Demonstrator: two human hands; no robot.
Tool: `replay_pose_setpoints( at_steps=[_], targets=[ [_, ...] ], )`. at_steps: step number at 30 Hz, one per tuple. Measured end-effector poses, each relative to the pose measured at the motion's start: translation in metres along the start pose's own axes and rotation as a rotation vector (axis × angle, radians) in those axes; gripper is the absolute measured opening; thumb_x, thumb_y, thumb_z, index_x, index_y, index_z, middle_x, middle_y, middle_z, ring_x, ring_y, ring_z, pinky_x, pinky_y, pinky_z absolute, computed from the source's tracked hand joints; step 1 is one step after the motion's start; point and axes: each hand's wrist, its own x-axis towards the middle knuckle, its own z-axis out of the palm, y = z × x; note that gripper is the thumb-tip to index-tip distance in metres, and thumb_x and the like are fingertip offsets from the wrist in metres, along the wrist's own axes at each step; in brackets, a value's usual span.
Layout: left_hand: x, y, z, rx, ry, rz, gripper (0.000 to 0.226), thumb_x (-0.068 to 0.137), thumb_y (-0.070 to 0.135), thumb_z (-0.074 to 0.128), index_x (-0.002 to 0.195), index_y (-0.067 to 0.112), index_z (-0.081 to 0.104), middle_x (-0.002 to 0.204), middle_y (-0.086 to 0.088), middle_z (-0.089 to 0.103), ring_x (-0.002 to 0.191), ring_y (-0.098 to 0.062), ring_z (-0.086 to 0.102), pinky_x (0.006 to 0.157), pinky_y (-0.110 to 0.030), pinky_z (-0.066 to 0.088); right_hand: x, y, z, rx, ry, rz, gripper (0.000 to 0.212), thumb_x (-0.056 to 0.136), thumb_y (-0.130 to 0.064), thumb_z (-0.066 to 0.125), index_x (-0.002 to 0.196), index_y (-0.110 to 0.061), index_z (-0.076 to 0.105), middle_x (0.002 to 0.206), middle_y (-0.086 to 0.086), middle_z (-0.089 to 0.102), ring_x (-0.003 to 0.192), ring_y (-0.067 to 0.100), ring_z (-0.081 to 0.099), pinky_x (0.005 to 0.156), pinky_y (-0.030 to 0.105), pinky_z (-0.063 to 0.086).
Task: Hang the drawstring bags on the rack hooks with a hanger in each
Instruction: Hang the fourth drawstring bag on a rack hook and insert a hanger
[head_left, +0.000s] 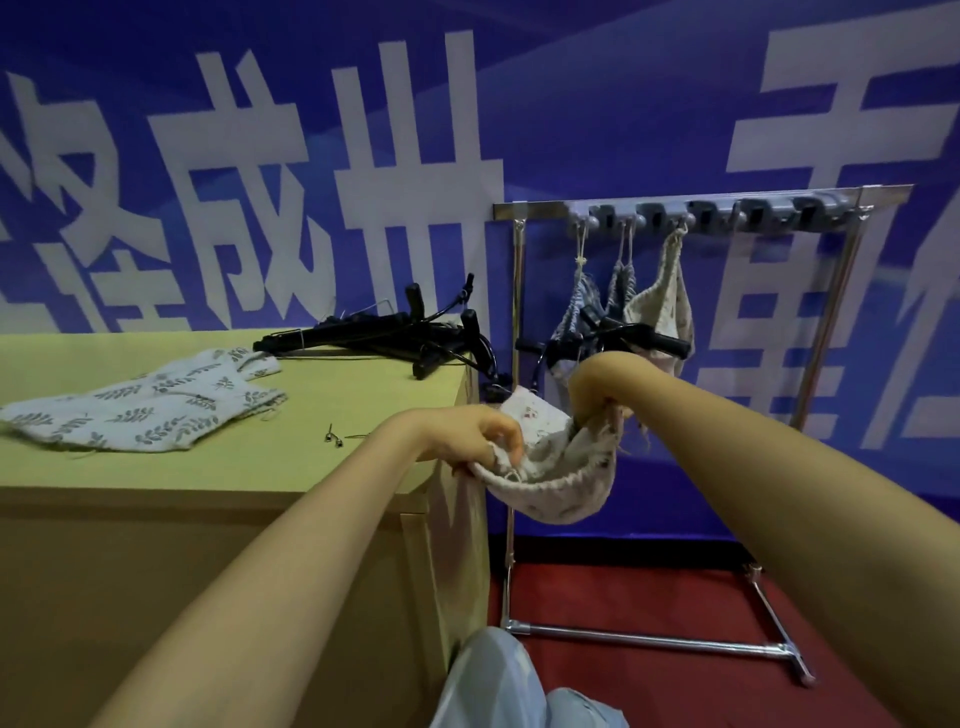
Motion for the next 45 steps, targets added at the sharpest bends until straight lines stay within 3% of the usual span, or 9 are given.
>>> replay_pose_setpoints(
  at_steps=[3, 5, 12, 17, 24, 28, 32, 39, 45],
  targets=[
    [0.003, -0.005, 0.0, -0.1, -0.036, -0.073, 0.022, 0.089, -0.003, 0.047, 0.091, 0.015, 0.059, 0.082, -0.004, 0.058, 0.05, -0.009, 0.046, 0.041, -0.017, 0.038, -0.008, -0.001, -0.003, -0.081, 0.019, -0.008, 0.025, 0.097, -0.026, 0.05, 0.113, -0.008, 0.056, 0.114, 0.009, 0.051, 0.084, 0.025, 0.05, 0.071, 0.03, 0.042],
    [0.001, -0.008, 0.001, -0.097, -0.17, -0.15, 0.012, 0.094, 0.006, 0.05, 0.095, 0.014, 0.059, 0.077, -0.004, 0.059, 0.054, -0.009, 0.048, 0.04, -0.014, 0.04, -0.009, 0.001, 0.0, -0.147, -0.042, 0.0, 0.038, 0.099, -0.026, 0.046, 0.13, -0.004, 0.049, 0.119, 0.006, 0.039, 0.099, 0.026, 0.044, 0.079, 0.029, 0.035],
    [0.013, -0.023, 0.004, 0.007, 0.101, -0.11, 0.017, 0.094, 0.023, 0.054, 0.101, 0.01, 0.062, 0.09, -0.002, 0.06, 0.077, -0.017, 0.056, 0.065, -0.027, 0.046, 0.011, -0.008, 0.019, -0.124, -0.072, -0.014, 0.04, 0.1, -0.024, 0.04, 0.062, -0.012, 0.039, 0.067, 0.004, 0.037, 0.056, 0.017, 0.031, 0.063, 0.031, 0.034],
    [0.02, -0.036, 0.001, 0.039, 0.463, -0.064, 0.012, 0.093, 0.02, 0.052, 0.094, 0.011, 0.058, 0.093, -0.002, 0.057, 0.089, -0.018, 0.052, 0.076, -0.029, 0.043, 0.033, -0.01, 0.031, 0.176, 0.042, -0.107, 0.037, 0.096, -0.034, 0.05, 0.067, -0.011, 0.051, 0.058, 0.004, 0.039, 0.048, 0.017, 0.031, 0.048, 0.027, 0.029],
    [0.013, -0.036, 0.002, 0.057, 0.488, 0.014, 0.016, 0.088, -0.002, 0.049, 0.095, 0.013, 0.048, 0.112, -0.009, 0.058, 0.107, -0.022, 0.054, 0.088, -0.034, 0.047, 0.067, -0.012, 0.041, 0.488, 0.225, -0.052, 0.035, 0.093, -0.033, 0.047, 0.068, -0.008, 0.048, 0.061, 0.007, 0.043, 0.051, 0.02, 0.038, 0.05, 0.029, 0.032],
    [0.003, -0.032, 0.004, 0.207, 0.397, 0.022, 0.044, 0.081, -0.017, 0.036, 0.086, 0.013, 0.068, 0.119, -0.01, 0.054, 0.114, -0.023, 0.05, 0.099, -0.032, 0.042, 0.072, -0.01, 0.04, 0.578, 0.318, -0.023, 0.046, 0.092, -0.047, 0.047, 0.068, -0.008, 0.046, 0.059, 0.007, 0.045, 0.051, 0.02, 0.04, 0.049, 0.029, 0.032],
    [0.005, -0.033, 0.016, 0.34, 0.444, -0.098, 0.053, 0.086, -0.008, 0.038, 0.129, 0.016, 0.057, 0.128, -0.007, 0.054, 0.113, -0.026, 0.054, 0.092, -0.033, 0.045, 0.071, -0.018, 0.037, 0.686, 0.301, -0.051, 0.043, 0.089, -0.048, 0.055, 0.073, -0.008, 0.051, 0.063, 0.009, 0.049, 0.053, 0.021, 0.045, 0.05, 0.028, 0.036],
    [0.008, -0.039, 0.021, 0.227, 0.604, -0.218, 0.042, 0.088, -0.001, 0.038, 0.124, 0.01, 0.057, 0.125, -0.013, 0.059, 0.11, -0.03, 0.057, 0.092, -0.042, 0.049, 0.058, -0.065, 0.015, 0.853, 0.468, -0.41, 0.03, 0.089, -0.031, 0.063, 0.104, -0.006, 0.067, 0.097, 0.008, 0.067, 0.089, 0.021, 0.062, 0.086, 0.038, 0.053],
    [0.004, -0.046, 0.016, -0.008, 0.541, -0.23, 0.046, 0.093, 0.003, 0.036, 0.133, 0.02, 0.051, 0.098, -0.007, 0.062, 0.061, -0.017, 0.048, 0.052, -0.027, 0.035, 0.037, -0.127, -0.009, 0.716, 0.388, -0.804, 0.02, 0.088, -0.022, 0.064, 0.104, -0.009, 0.068, 0.103, 0.006, 0.069, 0.091, 0.015, 0.063, 0.085, 0.03, 0.052]
  ],
)
